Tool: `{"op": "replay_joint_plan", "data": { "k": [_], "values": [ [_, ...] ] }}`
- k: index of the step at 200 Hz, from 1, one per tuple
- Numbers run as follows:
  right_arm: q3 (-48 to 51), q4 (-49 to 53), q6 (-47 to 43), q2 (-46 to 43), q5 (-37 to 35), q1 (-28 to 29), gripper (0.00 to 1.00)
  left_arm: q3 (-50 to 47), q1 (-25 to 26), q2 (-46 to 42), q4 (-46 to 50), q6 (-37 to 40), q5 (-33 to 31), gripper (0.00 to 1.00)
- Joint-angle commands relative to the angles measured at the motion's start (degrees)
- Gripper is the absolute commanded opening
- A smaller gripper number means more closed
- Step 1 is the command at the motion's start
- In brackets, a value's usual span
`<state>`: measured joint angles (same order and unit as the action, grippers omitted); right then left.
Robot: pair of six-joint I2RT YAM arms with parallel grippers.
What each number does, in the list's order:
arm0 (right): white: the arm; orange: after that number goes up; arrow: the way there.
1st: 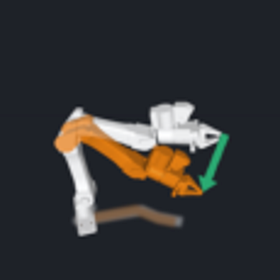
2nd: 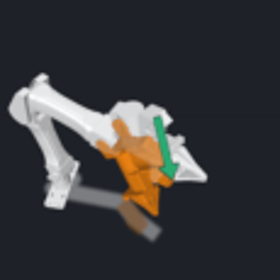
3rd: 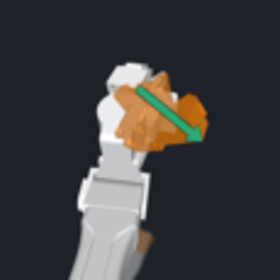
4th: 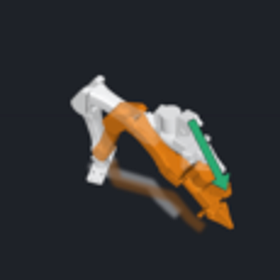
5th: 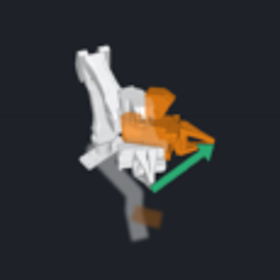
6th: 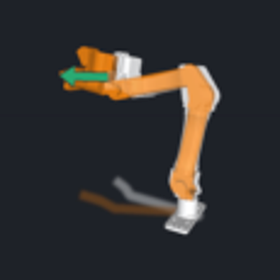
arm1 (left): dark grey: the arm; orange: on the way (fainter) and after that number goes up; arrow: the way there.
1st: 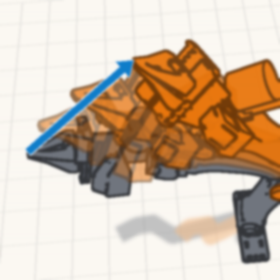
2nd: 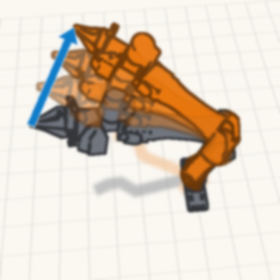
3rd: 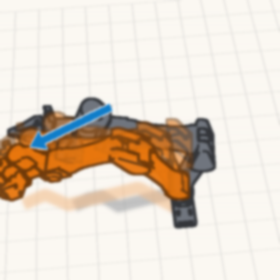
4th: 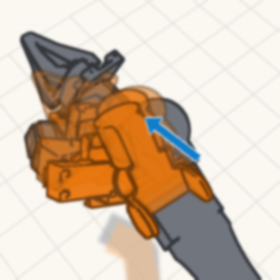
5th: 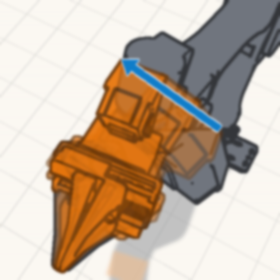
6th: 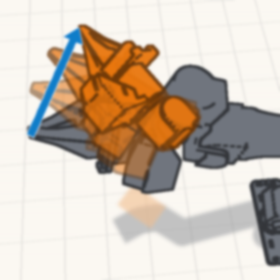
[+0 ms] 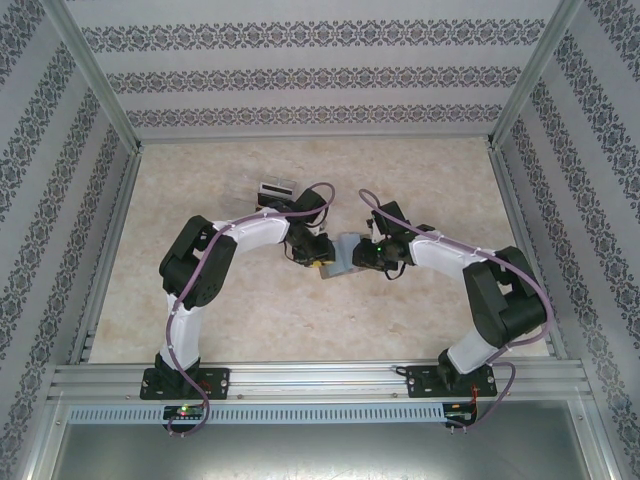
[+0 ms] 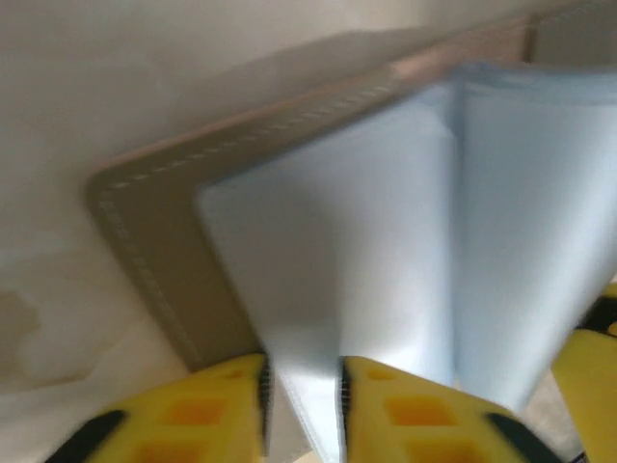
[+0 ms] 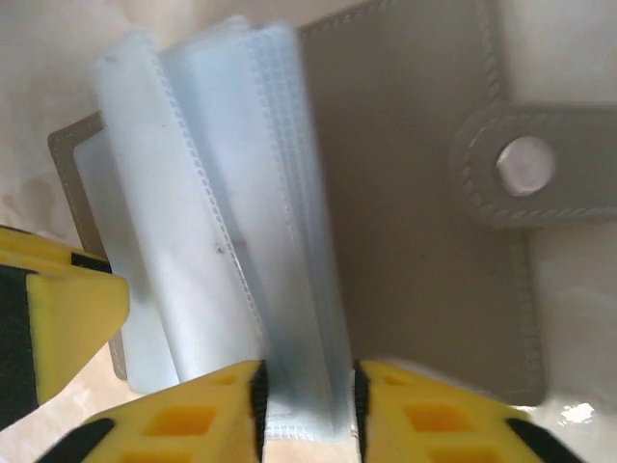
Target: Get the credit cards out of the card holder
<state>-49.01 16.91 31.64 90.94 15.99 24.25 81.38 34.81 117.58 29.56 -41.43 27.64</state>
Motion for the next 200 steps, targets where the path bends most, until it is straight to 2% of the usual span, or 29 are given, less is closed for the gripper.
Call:
{"op": "replay_joint_plan", "data": {
  "k": [1, 34, 49, 80, 94, 112, 144, 164, 184, 200],
  "values": [
    [-2.1, 1.5, -0.7, -5.8, -1.7, 0.1, 0.41, 3.2, -0.2, -3.8, 3.6, 2.5, 0.0, 0.43],
    [-3.2, 3.1, -3.2, -13.3, -5.2, -2.0, 0.60, 2.9, -3.5, -10.7, 5.5, 3.1, -3.5, 0.65],
    [-4.3, 4.3, -5.9, -16.2, -9.9, -2.9, 0.67, 1.3, -5.7, -15.0, 6.7, 4.2, -7.4, 0.73],
    [-4.7, 5.1, -10.6, -21.6, -20.3, -6.2, 0.81, -3.5, -10.9, -26.1, 10.2, 8.7, -23.2, 0.93],
    [-3.4, 3.9, -12.3, -24.3, -26.7, -7.6, 0.97, -7.4, -13.1, -32.7, 9.9, 10.9, -32.3, 1.00],
    [-1.2, 1.8, -12.8, -27.0, -35.3, -9.5, 0.98, -14.2, -16.4, -41.0, 7.1, 10.7, -44.5, 0.99],
    [1.8, -1.5, -11.8, -28.4, -44.4, -13.1, 0.98, -25.4, -22.4, -52.4, 0.2, 9.2, -56.9, 0.99],
    [4.0, -4.0, -12.2, -27.0, -46.9, -15.3, 0.98, -29.5, -24.9, -53.4, -3.7, 11.3, -59.3, 0.99],
    [8.8, -12.7, -15.9, -25.9, -48.8, -15.9, 0.98, -34.4, -26.3, -52.8, -10.6, 13.3, -61.3, 0.99],
    [13.4, -21.5, -19.0, -24.8, -49.5, -16.1, 0.98, -38.2, -27.8, -51.8, -16.5, 15.4, -60.5, 0.99]
  ]
}}
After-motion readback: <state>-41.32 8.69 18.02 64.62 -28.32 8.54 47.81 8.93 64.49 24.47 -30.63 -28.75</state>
